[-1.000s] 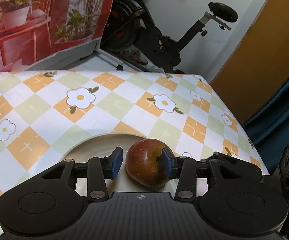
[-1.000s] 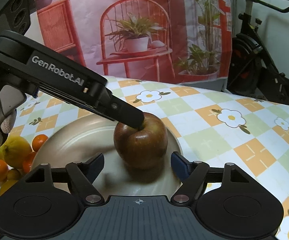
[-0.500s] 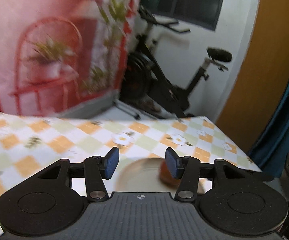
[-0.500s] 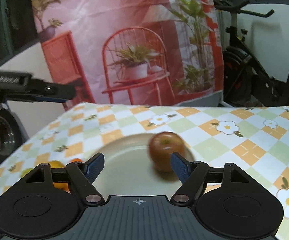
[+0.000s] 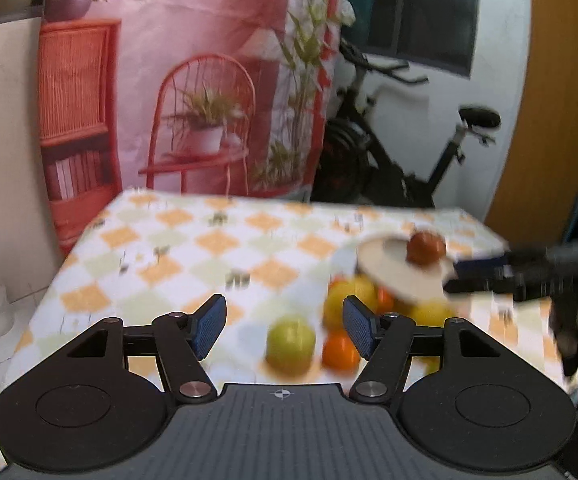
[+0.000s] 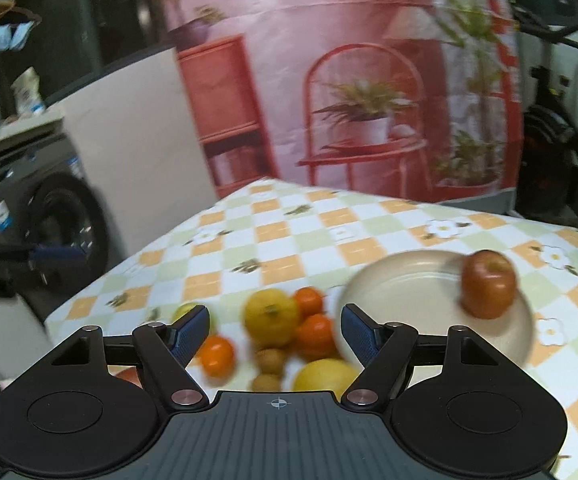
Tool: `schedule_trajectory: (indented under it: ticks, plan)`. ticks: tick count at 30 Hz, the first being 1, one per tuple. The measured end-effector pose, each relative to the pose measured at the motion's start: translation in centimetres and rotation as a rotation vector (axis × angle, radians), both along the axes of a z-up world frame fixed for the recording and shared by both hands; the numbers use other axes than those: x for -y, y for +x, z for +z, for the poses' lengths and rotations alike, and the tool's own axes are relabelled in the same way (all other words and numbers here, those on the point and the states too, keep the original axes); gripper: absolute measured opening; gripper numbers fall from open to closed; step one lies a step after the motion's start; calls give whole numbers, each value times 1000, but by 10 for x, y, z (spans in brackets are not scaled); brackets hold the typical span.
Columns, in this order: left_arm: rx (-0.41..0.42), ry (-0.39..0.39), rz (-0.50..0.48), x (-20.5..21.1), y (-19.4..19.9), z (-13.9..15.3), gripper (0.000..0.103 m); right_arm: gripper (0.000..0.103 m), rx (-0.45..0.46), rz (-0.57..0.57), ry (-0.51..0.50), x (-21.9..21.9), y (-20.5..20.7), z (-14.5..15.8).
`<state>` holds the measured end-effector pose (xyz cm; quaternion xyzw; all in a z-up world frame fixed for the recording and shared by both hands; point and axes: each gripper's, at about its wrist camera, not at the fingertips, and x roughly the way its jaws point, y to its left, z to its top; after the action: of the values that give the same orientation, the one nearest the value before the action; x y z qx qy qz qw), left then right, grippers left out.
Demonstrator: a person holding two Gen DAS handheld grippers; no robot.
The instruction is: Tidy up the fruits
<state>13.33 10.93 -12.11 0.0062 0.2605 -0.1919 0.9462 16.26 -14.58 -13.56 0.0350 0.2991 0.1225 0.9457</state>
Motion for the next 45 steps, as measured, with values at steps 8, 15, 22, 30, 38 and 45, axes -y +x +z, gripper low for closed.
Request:
schedule_trajectory:
  ticks: [8, 15, 22, 30, 38, 45]
  plan:
    - [7, -112, 79, -39, -13, -4, 67, 67, -83, 122, -72, -50, 5, 2]
    - [20, -139, 111, -47, -24, -5, 67, 65, -167, 259, -177, -102, 22, -12]
    - [6, -138, 106, -48, -34, -15, 67, 59, -259, 329, -234, -133, 45, -29]
    - [-41, -133, 60, -44, -32, -26, 67, 35, -323, 336, -121, -108, 40, -32]
    - [-113, -107, -79, -19, -30, -43, 67, 32, -324, 285, -59, -77, 34, -28]
    - [-178, -64, -211, 13, -26, -63, 69, 32, -321, 254, -24, -65, 31, -30]
